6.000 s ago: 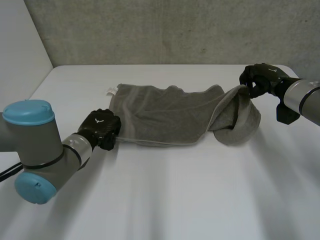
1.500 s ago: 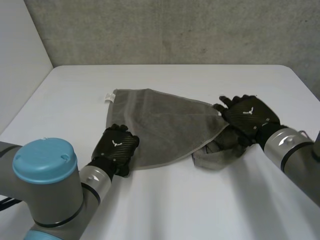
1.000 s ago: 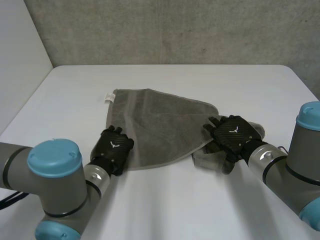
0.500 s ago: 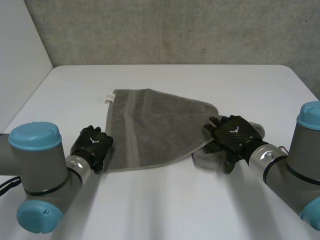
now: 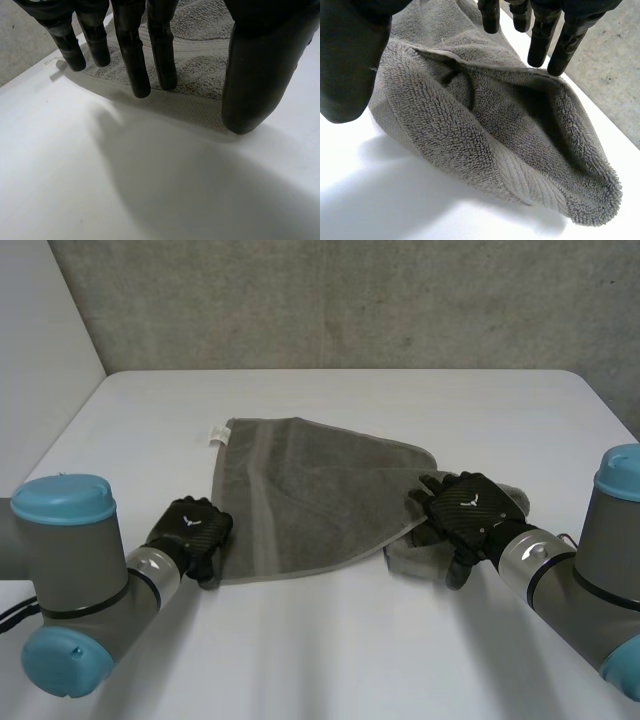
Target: Fold the towel.
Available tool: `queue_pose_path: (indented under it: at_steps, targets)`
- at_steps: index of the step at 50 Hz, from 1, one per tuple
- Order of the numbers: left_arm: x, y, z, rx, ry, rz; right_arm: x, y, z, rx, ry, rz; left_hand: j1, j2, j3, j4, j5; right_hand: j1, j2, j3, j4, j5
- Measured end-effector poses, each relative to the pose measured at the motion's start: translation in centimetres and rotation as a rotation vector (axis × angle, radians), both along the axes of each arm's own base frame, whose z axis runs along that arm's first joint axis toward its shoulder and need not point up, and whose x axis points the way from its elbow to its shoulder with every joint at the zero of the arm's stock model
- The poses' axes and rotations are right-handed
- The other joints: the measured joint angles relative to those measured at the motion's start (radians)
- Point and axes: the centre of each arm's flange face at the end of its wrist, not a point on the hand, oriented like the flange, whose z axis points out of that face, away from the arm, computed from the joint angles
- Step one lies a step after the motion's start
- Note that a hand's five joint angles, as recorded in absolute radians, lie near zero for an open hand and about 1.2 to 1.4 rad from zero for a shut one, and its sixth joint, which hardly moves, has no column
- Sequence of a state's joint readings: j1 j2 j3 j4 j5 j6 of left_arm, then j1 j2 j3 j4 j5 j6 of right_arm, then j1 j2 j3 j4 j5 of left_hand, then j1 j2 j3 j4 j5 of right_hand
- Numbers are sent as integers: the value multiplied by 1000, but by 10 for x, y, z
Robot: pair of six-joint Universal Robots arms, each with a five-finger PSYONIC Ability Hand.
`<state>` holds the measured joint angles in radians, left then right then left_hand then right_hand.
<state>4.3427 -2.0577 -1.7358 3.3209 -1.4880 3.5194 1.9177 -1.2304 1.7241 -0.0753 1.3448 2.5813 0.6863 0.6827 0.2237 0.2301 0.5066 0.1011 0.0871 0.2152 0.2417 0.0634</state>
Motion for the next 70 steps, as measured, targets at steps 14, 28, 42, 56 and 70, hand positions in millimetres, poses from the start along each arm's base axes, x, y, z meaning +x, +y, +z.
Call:
queue_pose_path:
  at_steps: [14,28,42,56,70]
  targets:
    - [0,2,-6,21,-9,-5,-1,-1,0,0,1,-3,296,376,0,0,371,0,0,0,0,0]
    - [-8,7,-1,28,40,-84,-1,-1,-1,0,3,-3,423,669,0,0,682,0,0,0,0,0]
    - [1,-5,46,-80,138,-78,-2,-4,10,-16,5,-6,423,670,0,0,683,0,0,0,0,0]
    - [36,-33,138,-287,339,19,-25,-28,37,-89,-42,-98,423,670,0,0,687,0,0,0,0,0]
    - [50,-37,121,-220,358,48,-61,-75,25,-21,-179,-284,423,670,0,0,687,0,0,0,0,0]
